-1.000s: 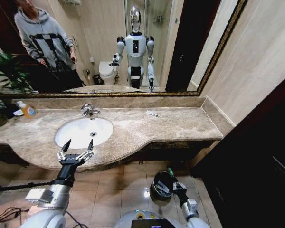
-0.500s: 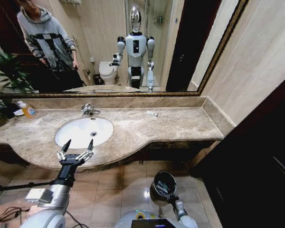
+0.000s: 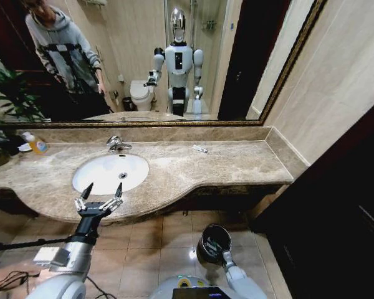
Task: Pick up the trash from the sink and place it in the trash bin.
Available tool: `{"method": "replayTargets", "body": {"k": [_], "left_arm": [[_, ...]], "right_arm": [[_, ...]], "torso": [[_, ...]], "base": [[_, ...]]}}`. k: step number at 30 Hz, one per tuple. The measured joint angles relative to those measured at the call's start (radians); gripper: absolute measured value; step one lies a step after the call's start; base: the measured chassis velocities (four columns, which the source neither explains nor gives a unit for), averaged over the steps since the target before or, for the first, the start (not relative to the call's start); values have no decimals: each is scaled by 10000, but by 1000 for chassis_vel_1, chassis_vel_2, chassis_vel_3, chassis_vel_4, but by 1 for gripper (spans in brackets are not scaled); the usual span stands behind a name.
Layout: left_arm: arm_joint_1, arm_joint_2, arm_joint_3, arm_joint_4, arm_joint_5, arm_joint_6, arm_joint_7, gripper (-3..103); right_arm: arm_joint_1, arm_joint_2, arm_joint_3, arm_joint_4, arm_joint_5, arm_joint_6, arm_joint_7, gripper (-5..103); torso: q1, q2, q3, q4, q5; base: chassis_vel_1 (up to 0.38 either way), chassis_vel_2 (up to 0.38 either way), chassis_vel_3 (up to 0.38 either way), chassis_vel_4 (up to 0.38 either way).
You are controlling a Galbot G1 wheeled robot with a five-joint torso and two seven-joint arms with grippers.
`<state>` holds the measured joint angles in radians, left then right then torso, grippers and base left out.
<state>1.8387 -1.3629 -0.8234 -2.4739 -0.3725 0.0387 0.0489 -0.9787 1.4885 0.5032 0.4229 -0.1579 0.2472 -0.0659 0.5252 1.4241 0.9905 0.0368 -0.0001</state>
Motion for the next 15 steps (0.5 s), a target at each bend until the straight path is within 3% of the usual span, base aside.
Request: {"method": "replayTargets", "body": {"k": [2, 5, 10, 15], "left_arm": [[0, 0, 0, 0, 0, 0, 0, 100], [0, 0, 0, 0, 0, 0, 0, 100], [0, 0, 0, 0, 0, 0, 0, 100], [0, 0, 0, 0, 0, 0, 0, 100]], "right_arm": [[28, -12, -6, -7, 0, -22, -41, 3], [113, -52, -16, -103, 5, -64, -104, 19], [101, -58, -20, -78, 15, -82, -115, 30], [0, -36, -26, 46, 14, -95, -117, 51]], "torso": [[0, 0, 0, 0, 0], [0, 0, 0, 0, 0], [-1, 0, 0, 0, 0], [-2, 0, -1, 0, 1]], "base": [[0, 0, 0, 0], [0, 0, 0, 0], [0, 0, 0, 0], [0, 0, 0, 0]]}}
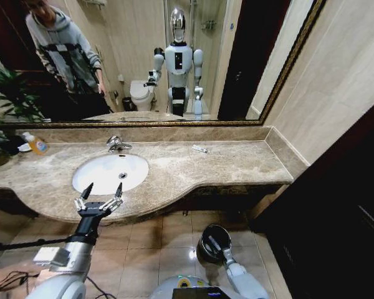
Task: Pick up the trash from the sink and place it in the trash bin.
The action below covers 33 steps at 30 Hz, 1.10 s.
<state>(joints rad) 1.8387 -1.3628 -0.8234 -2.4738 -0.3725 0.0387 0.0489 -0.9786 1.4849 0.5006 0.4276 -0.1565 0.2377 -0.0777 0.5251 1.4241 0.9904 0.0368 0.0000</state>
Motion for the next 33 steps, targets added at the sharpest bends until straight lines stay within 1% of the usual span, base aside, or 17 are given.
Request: {"method": "replayTargets", "body": {"k": [1, 2, 4, 5, 8, 10, 13, 16, 20, 21, 24, 26, 27, 29, 31, 32, 33], "left_arm": [[0, 0, 0, 0, 0, 0, 0, 100], [0, 0, 0, 0, 0, 0, 0, 100], [0, -1, 0, 0, 0, 0, 0, 100], [0, -1, 0, 0, 0, 0, 0, 100], [0, 0, 0, 0, 0, 0, 0, 100], [0, 0, 0, 0, 0, 0, 0, 100], [0, 0, 0, 0, 0, 0, 0, 100], [0, 0, 0, 0, 0, 0, 0, 100], [0, 0, 0, 0, 0, 0, 0, 100], [0, 0, 0, 0, 0, 0, 0, 100], [0, 0, 0, 0, 0, 0, 0, 100], [0, 0, 0, 0, 0, 0, 0, 100], [0, 0, 0, 0, 0, 0, 0, 100], [0, 0, 0, 0, 0, 0, 0, 100], [0, 0, 0, 0, 0, 0, 0, 100], [0, 0, 0, 0, 0, 0, 0, 100], [0, 0, 0, 0, 0, 0, 0, 100]], "right_arm": [[-49, 7, 1, 71, -6, -1, 4, 57], [-49, 7, 1, 71, -6, -1, 4, 57], [-227, 14, 6, 383, -10, -18, 8, 68], [-227, 14, 6, 383, -10, -18, 8, 68], [-470, 17, 30, 874, 11, -138, 18, 85], [-560, 5, 36, 1045, 18, -154, 21, 85], [-879, -91, 59, 1750, 19, -169, 43, 98], [-1269, -172, 70, 2610, 44, -310, 26, 98], [-2430, -296, 158, 5027, 166, -1016, -125, 100], [-2430, -296, 158, 5027, 166, -1016, -125, 100], [-3258, -408, 316, 6809, -25, -1122, 142, 100], [-3413, -414, 401, 7183, -10, -1044, 278, 100], [-3559, -410, 564, 7694, 110, -935, 520, 100], [-3667, -390, 728, 8142, 281, -939, 643, 100], [-3973, -308, 1094, 9232, 742, -1142, 720, 100], [-3973, -308, 1094, 9232, 742, -1142, 720, 100], [-4185, -285, 1334, 9957, 1083, -1293, 708, 100]], "torso": [[0, 0, 0, 0, 0], [0, 0, 0, 0, 0], [0, 0, 0, 0, 0], [0, 0, 0, 0, 0], [0, 0, -1, 0, 0], [0, 0, 0, 0, 1], [0, 0, -1, 0, 0], [0, 0, 0, 0, 0], [0, 0, -1, 0, 1], [0, 0, -1, 0, 1], [-1, 0, -1, -1, 2], [-1, 0, -1, -1, 1], [-1, 0, -1, -1, 1], [0, 0, -1, 0, 1], [0, 0, -1, 0, 1], [0, 0, -1, 0, 1], [0, 0, 0, 0, 3]], "base": [[0, 0, 0, 0], [0, 0, 0, 0], [0, 0, 0, 0], [0, 0, 0, 0], [0, 0, 0, 0], [0, 0, 0, 0], [0, 0, 0, 0], [0, 0, 0, 0], [0, 0, 0, 0], [0, 0, 0, 0], [0, 0, 0, 0], [0, 0, 0, 0], [0, 0, 0, 0], [0, 0, 0, 0], [0, 0, 0, 0], [0, 0, 0, 0], [0, 0, 0, 0]]}}
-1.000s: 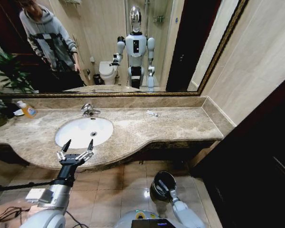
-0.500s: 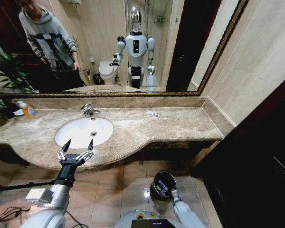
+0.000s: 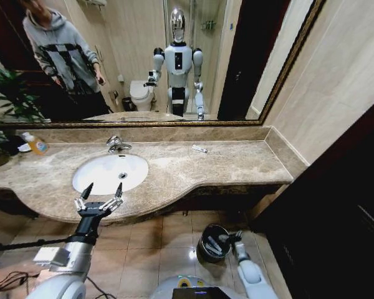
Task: Pick up the trash from the sink and place it in the trash bin.
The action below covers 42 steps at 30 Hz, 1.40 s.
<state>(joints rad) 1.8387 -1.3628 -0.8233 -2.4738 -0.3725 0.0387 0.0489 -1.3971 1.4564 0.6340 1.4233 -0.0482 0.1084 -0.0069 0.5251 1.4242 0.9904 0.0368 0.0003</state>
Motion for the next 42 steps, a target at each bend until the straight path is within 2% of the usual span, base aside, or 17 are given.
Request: {"method": "replayTargets", "body": {"k": [2, 6, 8, 15, 17, 21, 24, 29, 33, 39, 40, 42], "left_arm": [[-1, -1, 0, 0, 0, 0, 0, 100], [0, -1, 0, 0, 0, 0, 0, 100], [0, 0, 0, 0, 0, 0, 0, 100], [-1, -1, 0, 0, 0, 0, 0, 100], [0, -1, 0, 0, 0, 0, 0, 100], [0, -1, 0, 0, 0, 0, -1, 100], [-1, -1, 0, 0, 0, 0, 1, 100], [0, 0, 0, 0, 0, 0, 0, 100], [0, 0, -1, 0, 0, 0, 0, 100], [0, -1, -1, 0, 0, 0, -1, 100], [0, -1, -1, 0, 0, 0, -1, 100], [0, 0, 0, 0, 0, 0, 0, 100]], "right_arm": [[-424, 37, 506, 1484, 710, -255, -107, 100], [-851, 64, 926, 2837, 1256, -523, -239, 100], [-1245, 100, 1135, 4194, 1622, -903, -157, 100], [-1503, 193, 827, 6102, 1834, -1669, -36, 100], [-1179, -34, 595, 6426, 2069, -1870, -201, 100], [-834, -426, 468, 6410, 2358, -1886, -377, 100], [277, -1469, 144, 5754, 3056, -2103, -674, 100], [1785, -2046, -425, 4658, 3254, -2449, -1120, 100], [2539, -2239, -864, 3920, 3074, -2561, -1333, 100], [4419, -2502, -2395, 2114, 3323, -2489, -1681, 100], [4419, -2502, -2395, 2114, 3323, -2489, -1681, 100], [5121, -2515, -2846, 1477, 3431, -2397, -2105, 100]], "torso": [[-1, 0, -1, 1, -2], [0, 0, 0, 0, -3], [0, 0, 0, 0, -4], [-1, 1, 0, -1, -2], [-1, 0, 0, 0, -4], [0, 0, 0, 0, -2], [0, 0, 1, 0, -2], [1, 0, 1, 1, -1], [2, 0, 2, 1, -1], [2, 0, 2, 1, -2], [2, 0, 2, 1, -2], [2, -1, 2, 2, -1]], "base": [[0, 0, 0, 0], [0, 0, 0, 0], [0, 0, 0, 0], [0, 0, 0, 0], [0, 0, 0, 0], [0, 0, 0, 0], [0, 0, 0, 0], [0, 0, 0, 0], [0, 0, 0, 0], [0, 0, 0, 0], [0, 0, 0, 0], [0, 0, 0, 0]]}}
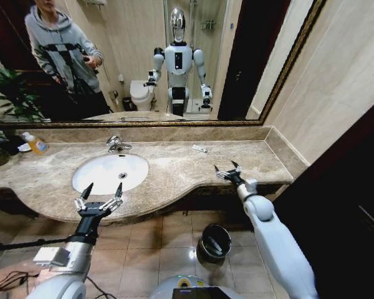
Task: Pick up the trash from the sink and place it in the trash bin.
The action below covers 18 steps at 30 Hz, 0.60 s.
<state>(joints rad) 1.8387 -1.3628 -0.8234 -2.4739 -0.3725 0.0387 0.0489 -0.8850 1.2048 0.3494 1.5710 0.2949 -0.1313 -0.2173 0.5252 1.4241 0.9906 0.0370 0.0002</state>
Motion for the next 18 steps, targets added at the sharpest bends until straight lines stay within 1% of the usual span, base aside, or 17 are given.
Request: {"method": "replayTargets", "body": {"k": [1, 2, 3, 5, 7, 8, 10, 11, 13, 14, 16, 17, 18], "left_arm": [[-1, -1, 0, 1, 0, 0, 0, 100], [-1, -1, 0, 1, 0, 0, 0, 100], [-1, 0, 0, 0, 0, 0, 0, 100], [0, 0, 0, 0, 0, 0, -2, 100], [0, 0, 0, 0, 0, 0, -1, 100], [0, -1, 0, 0, 0, 0, 0, 100], [0, -1, 0, 0, 0, 0, 0, 100], [0, -1, 0, 0, 0, 0, 0, 100], [0, 0, 0, 0, 0, 0, -1, 100], [0, 0, 0, 0, 0, 0, -1, 100], [0, 0, 1, 0, 0, 0, 0, 100], [0, 0, 1, 0, 0, 0, 0, 100], [0, 0, 0, 0, 0, 0, -1, 100]], "right_arm": [[455, -61, -262, -384, -3, 69, -426, 100], [455, -61, -262, -384, -3, 69, -426, 100], [846, -106, -558, -670, -6, 98, -661, 100], [1511, -94, -1093, -1183, 11, 97, -804, 100], [1809, -23, -1260, -1451, -13, 99, -812, 100], [2376, 266, -1497, -2044, -211, 106, -826, 103], [2836, 632, -1575, -2601, -554, 60, -834, 100], [2836, 632, -1575, -2601, -554, 60, -834, 100], [3365, 1043, -1706, -3297, -822, -22, -789, 99], [3365, 1043, -1706, -3297, -822, -22, -789, 99], [3884, 1364, -1789, -4157, -1070, 49, -796, 99], [3884, 1364, -1789, -4157, -1070, 49, -796, 99], [4106, 1488, -1792, -4606, -1117, 156, -820, 99]], "torso": [[0, 0, 0, -1, -4], [0, 0, 0, -1, -4], [1, 0, 0, -2, -4], [0, 0, 0, -2, -3], [0, 0, 0, -2, -4], [-1, 0, -1, -1, -4], [-1, 0, 0, -1, -2], [-1, 0, 0, -1, -2], [-1, 0, -1, 0, -3], [-1, 0, -1, 0, -3], [-1, 0, -1, 0, -4], [-1, 0, -1, 0, -4], [-1, 0, -1, 1, -4]], "base": [[0, 0, 0, 0], [0, 0, 0, 0], [0, 0, 0, 0], [0, 0, 0, 0], [0, 0, 0, 0], [0, 0, 0, 0], [0, 0, 0, 0], [0, 0, 0, 0], [0, 0, 0, 0], [0, 0, 0, 0], [0, 0, 0, 0], [0, 0, 0, 0], [0, 0, 0, 0]]}}
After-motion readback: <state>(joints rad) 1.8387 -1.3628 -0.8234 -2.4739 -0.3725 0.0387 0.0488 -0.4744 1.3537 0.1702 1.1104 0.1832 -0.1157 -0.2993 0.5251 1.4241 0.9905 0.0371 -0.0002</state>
